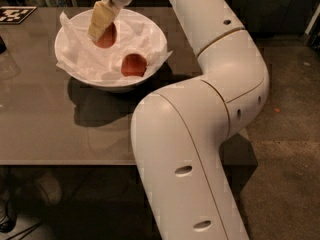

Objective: Pick apple from white bowl

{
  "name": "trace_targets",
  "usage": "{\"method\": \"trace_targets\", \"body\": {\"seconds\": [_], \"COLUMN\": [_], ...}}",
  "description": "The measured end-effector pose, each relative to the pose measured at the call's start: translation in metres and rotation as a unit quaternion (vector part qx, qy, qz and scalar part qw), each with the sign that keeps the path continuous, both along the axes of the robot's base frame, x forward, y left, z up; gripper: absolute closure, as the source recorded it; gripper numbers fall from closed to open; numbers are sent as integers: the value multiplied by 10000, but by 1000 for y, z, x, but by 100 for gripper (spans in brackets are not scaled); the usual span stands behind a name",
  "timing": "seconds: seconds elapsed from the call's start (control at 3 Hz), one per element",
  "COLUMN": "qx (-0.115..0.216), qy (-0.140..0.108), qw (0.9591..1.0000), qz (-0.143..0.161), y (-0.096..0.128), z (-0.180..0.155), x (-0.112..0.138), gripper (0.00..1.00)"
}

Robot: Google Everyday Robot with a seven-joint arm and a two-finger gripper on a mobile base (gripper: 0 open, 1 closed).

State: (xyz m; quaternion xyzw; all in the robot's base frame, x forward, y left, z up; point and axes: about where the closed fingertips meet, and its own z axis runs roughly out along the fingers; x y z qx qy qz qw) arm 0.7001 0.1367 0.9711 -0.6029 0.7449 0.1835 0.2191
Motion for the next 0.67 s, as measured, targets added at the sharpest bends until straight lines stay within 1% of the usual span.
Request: {"method": "trace_targets", "body": {"seconds": [0.33,0.67], "qx": [22,127], "qy": [-277,-378], "qw": [9993,9988], "qz": [-234,-283], "y": [-18,-12], "z": [48,50], "x": [-13,-6], "gripper": [100,100]}}
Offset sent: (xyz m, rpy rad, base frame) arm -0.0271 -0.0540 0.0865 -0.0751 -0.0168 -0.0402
